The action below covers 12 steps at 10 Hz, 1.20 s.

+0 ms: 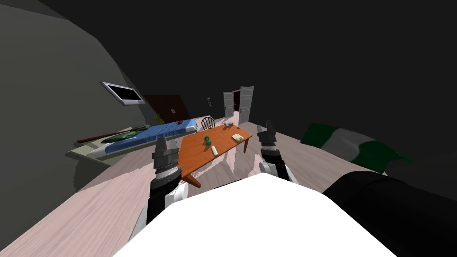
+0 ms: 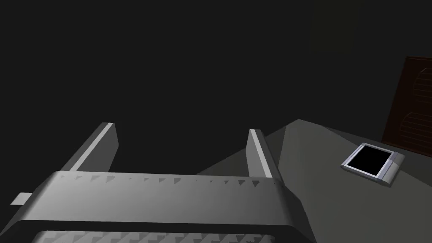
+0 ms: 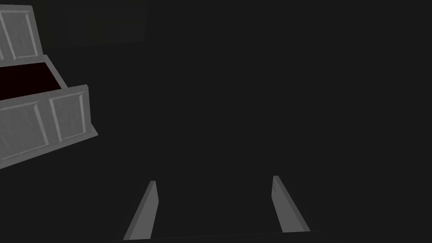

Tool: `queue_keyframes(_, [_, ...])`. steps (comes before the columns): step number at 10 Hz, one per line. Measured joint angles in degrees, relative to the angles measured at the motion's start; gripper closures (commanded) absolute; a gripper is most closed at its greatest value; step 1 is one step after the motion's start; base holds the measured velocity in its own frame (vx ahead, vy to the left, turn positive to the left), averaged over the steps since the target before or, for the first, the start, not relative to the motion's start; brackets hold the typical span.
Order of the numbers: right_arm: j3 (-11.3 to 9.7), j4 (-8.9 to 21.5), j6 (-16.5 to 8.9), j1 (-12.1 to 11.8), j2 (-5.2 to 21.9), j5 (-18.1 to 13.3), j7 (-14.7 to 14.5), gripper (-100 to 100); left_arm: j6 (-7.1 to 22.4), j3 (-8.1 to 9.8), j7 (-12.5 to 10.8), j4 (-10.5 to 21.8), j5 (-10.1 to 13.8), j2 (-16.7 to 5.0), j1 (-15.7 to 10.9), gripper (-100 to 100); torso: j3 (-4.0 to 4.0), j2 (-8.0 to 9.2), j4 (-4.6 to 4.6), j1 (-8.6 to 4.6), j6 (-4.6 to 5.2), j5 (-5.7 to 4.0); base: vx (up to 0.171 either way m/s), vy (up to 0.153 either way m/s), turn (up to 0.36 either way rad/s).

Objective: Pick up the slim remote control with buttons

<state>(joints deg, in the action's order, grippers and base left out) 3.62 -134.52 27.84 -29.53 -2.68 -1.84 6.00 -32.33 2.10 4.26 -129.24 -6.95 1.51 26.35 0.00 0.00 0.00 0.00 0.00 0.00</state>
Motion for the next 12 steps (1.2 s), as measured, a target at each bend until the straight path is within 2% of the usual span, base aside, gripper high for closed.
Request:
queue_keyframes(3, [0.0,0.0,0.0,0.0,0.0,0.0,0.0,0,0.1,-1.74,-0.5,2.5,0.0,-4.5,0.5,-100,0.09,0.16,0.03,0.49,-0.01,0.11,-0.042,0.121,0.026])
queue_keyframes(5, [0.0,0.0,0.0,0.0,0.0,0.0,0.0,0,-0.2,-4.43,-1.1,4.6,-0.2,-7.9,2.4,-100,0.12,0.21,0.04,0.59,-0.01,0.14,-0.048,0.131,-0.014])
queue_keyframes(6, [0.0,0.0,0.0,0.0,0.0,0.0,0.0,0,-0.6,-6.21,-1.4,6.2,-0.3,-9.5,3.3,-100,0.11,0.19,0.04,0.49,0.00,0.12,-0.018,0.065,-0.017])
queue_keyframes(9, [0.0,0.0,0.0,0.0,0.0,0.0,0.0,0,-0.4,-8.48,-2.3,8.3,-0.2,-13.2,4.6,-100,0.01,0.01,0.01,0.12,0.00,0.04,0.002,0.029,-0.040])
queue_keyframes(10, [0.0,0.0,0.0,0.0,0.0,0.0,0.0,0,-0.8,-9.27,-2.8,10.5,0.0,-14.8,4.6,-100,-0.01,-0.01,0.00,0.10,0.01,0.03,0.009,0.020,-0.132])
queue_keyframes(11, [0.0,0.0,0.0,0.0,0.0,0.0,0.0,0,-0.9,-11.02,-3.3,12.0,0.1,-16.4,5.4,-100,-0.01,-0.02,0.00,0.08,0.01,0.03,0.008,0.015,-0.053])
queue_keyframes(12, [0.0,0.0,0.0,0.0,0.0,0.0,0.0,0,-1.1,-11.89,-3.6,13.5,0.1,-17.3,5.6,-100,-0.02,-0.03,0.00,0.06,0.00,0.02,0.018,-0.003,-0.119])
